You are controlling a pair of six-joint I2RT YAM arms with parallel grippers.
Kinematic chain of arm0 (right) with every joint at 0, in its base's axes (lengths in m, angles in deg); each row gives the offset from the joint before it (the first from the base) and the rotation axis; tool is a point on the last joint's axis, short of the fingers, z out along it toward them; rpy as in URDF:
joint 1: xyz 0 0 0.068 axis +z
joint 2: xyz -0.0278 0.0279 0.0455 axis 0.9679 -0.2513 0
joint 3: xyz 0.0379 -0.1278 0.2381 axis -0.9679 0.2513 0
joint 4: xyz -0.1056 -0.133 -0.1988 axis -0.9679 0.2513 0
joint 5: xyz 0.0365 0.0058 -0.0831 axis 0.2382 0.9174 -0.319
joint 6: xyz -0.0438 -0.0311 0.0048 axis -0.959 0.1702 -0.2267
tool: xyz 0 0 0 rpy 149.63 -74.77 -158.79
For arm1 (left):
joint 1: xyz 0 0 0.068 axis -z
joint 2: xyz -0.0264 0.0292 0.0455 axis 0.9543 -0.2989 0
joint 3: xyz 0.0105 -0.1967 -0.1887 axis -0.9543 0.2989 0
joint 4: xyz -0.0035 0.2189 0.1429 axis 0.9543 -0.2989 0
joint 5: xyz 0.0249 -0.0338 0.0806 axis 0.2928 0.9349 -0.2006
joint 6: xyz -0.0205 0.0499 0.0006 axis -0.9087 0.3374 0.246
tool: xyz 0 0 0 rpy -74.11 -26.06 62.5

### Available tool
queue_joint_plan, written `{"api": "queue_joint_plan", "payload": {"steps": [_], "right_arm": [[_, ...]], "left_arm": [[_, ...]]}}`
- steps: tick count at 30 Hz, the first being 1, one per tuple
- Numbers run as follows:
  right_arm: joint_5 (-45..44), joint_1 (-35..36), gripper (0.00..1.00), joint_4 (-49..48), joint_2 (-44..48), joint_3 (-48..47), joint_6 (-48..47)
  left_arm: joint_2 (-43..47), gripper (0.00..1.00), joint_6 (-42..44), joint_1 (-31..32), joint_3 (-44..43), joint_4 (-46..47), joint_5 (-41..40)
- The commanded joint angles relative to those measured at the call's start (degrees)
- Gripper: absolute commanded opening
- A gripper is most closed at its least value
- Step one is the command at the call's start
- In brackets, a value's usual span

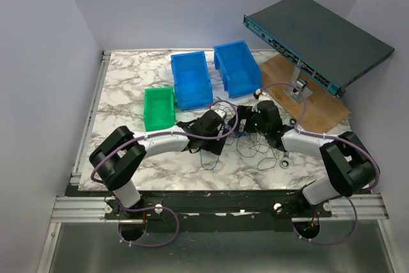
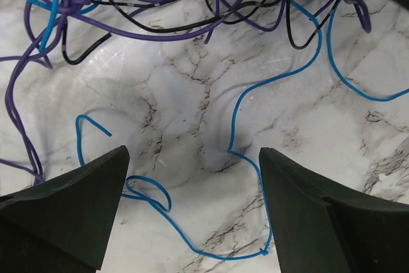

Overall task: Untangle the cables
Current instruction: Untie the cable.

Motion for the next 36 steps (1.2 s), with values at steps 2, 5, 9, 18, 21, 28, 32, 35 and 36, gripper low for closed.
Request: {"api": "queue_joint_plan", "payload": {"steps": [2,5,9,18,21,28,32,35,36], "right_arm": [[-2.0,0.0,0.99,-4.5,-0.6,2.4,1.0],[-3.1,0.0,0.98,-6.2,-0.1,3.5,0.9],[-2.9,0.0,0.97,-8.8,0.2,4.8,1.5],[-8.8,0.0,0.8,-7.2,0.4,4.9,2.8],[-15.3,0.0,0.63,-4.1,0.5,4.2,5.2],[-30.3,0.0,0.19,1.0,4.2,5.4,10.9],[-35.9,-0.1,0.09,1.7,6.7,7.0,14.4],[-45.6,-0.1,0.01,6.4,7.8,7.1,22.0],[-48.2,-0.1,0.01,8.2,8.3,7.1,24.2]], "left_arm": [[-2.5,0.81,-0.7,0.8,-2.7,0.8,2.3],[-4.9,0.64,-1.7,1.1,-4.9,-2.8,-2.0],[-5.4,0.57,-3.0,2.3,-3.2,-1.7,-4.5],[-0.6,0.0,-4.6,4.4,0.4,0.4,-8.2],[6.4,0.0,-3.7,4.0,2.1,-0.4,-8.0],[27.2,0.0,-5.0,-3.6,8.9,-2.0,-4.6],[38.5,0.0,-5.8,-12.8,11.6,-1.7,3.0],[44.1,0.0,-6.3,-17.3,10.0,-4.8,2.0],[45.5,0.0,-6.5,-18.4,9.5,-5.2,1.8]]}}
